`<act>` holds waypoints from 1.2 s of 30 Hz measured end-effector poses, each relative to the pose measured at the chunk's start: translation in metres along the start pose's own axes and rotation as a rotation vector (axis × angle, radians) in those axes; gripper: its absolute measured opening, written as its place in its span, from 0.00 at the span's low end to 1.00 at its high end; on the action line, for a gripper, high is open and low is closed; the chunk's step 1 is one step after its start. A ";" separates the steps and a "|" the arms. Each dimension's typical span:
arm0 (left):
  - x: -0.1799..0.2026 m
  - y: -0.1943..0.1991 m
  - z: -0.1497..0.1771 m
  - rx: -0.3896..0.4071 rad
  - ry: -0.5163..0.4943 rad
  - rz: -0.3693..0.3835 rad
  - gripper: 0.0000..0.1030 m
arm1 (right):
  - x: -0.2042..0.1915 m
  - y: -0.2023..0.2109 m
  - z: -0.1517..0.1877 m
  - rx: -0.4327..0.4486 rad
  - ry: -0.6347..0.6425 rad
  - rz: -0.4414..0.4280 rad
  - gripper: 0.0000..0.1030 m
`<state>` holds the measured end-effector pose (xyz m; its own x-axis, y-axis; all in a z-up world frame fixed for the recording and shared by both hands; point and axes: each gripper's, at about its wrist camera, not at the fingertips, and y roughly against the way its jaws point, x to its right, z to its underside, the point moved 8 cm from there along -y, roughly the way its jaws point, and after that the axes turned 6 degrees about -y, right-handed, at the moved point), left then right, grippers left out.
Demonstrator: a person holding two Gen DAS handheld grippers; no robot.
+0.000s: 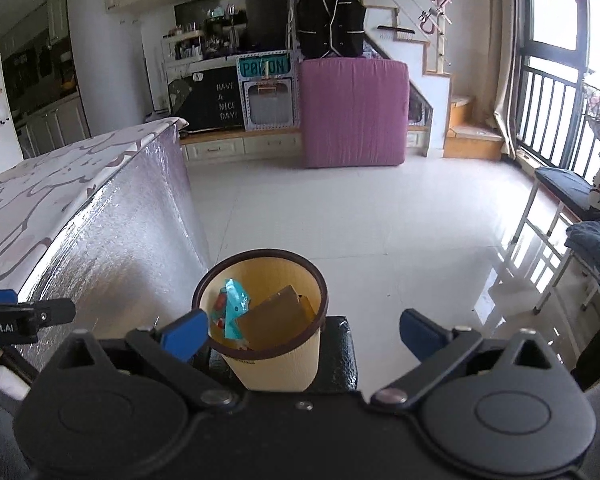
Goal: Collect trash
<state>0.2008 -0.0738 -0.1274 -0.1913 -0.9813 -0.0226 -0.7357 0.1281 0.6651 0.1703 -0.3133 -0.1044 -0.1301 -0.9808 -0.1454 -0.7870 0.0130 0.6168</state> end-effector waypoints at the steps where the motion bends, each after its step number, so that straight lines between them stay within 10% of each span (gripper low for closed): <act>1: 0.000 0.003 0.004 0.008 0.003 -0.003 1.00 | 0.000 0.003 0.003 0.006 0.003 0.004 1.00; 36: 0.016 0.037 0.047 0.147 -0.041 -0.046 1.00 | 0.005 0.030 0.048 0.130 0.017 0.023 1.00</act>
<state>0.1404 -0.0781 -0.1382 -0.1788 -0.9804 -0.0831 -0.8309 0.1053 0.5464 0.1170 -0.3080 -0.1233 -0.1395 -0.9831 -0.1186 -0.8554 0.0593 0.5145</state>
